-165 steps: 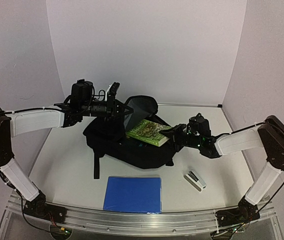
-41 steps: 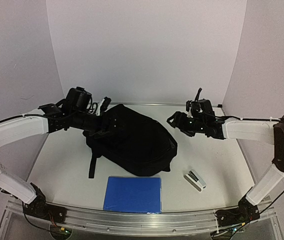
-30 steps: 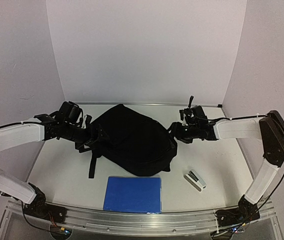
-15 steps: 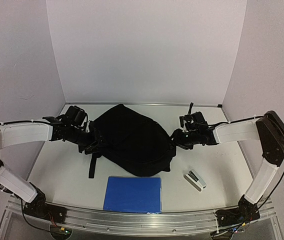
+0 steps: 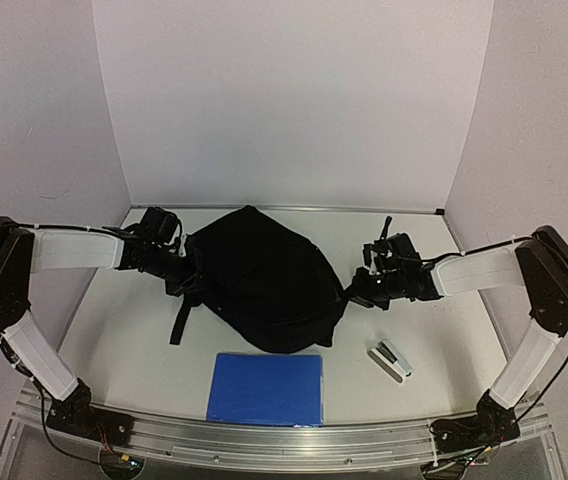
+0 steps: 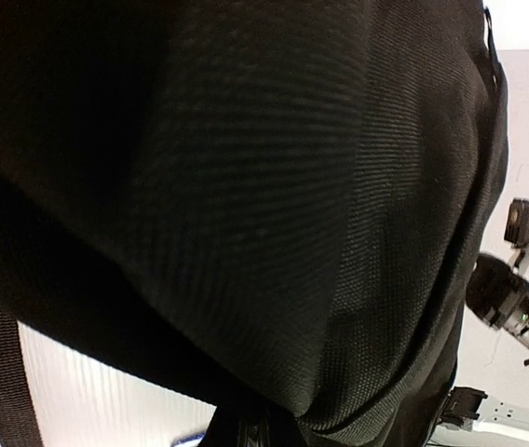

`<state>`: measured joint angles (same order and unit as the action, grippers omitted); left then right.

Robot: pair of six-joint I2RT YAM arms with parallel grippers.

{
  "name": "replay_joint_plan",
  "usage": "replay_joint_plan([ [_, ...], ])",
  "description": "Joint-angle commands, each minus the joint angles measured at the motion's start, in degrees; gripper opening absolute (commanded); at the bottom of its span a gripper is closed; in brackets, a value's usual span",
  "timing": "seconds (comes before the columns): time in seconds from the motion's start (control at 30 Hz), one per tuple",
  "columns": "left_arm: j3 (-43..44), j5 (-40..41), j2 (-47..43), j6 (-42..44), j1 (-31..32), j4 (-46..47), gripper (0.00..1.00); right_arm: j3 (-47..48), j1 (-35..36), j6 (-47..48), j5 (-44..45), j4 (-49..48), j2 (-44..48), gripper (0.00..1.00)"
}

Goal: Pack the student bag
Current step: Adjust the student bag at the center of the board.

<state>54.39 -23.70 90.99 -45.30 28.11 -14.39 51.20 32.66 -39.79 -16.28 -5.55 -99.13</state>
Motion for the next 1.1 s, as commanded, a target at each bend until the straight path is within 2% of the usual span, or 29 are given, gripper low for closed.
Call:
replay_joint_plan([
  [0.0,8.1,-1.4,5.4,6.1,-4.1,3.9,0.00,-2.7,0.3,-2.4,-2.3,-1.3,6.1,0.00],
  [0.23,18.3,-5.5,12.9,13.9,-8.1,3.7,0.02,-4.6,1.0,-4.5,-3.1,-0.7,13.2,0.01],
  [0.27,19.6,-5.9,13.4,14.5,-8.6,3.0,0.04,-4.1,1.0,-4.2,-2.6,0.0,14.1,0.05],
  [0.33,21.2,-5.8,13.4,16.3,-8.9,1.5,0.13,-2.2,1.0,-2.2,-1.3,2.5,15.2,0.20],
  [0.43,21.8,-5.5,12.2,17.4,-8.9,-0.5,0.33,2.2,0.9,2.9,3.0,8.5,14.4,0.34],
  [0.5,20.8,-5.7,10.3,16.9,-8.9,-0.8,0.40,6.6,0.9,6.2,6.1,12.0,11.9,0.41],
  [0.67,15.9,-6.3,4.5,12.5,-8.9,0.6,0.49,16.8,0.9,12.7,8.3,14.8,4.1,0.49],
  [0.9,9.0,-8.5,-1.0,6.2,-8.9,5.3,0.64,30.8,0.9,18.1,8.0,17.1,-8.8,0.52],
  [1.07,7.6,-8.2,-1.9,5.1,-8.9,4.9,0.69,39.7,1.0,21.5,8.6,19.4,-16.7,0.49],
])
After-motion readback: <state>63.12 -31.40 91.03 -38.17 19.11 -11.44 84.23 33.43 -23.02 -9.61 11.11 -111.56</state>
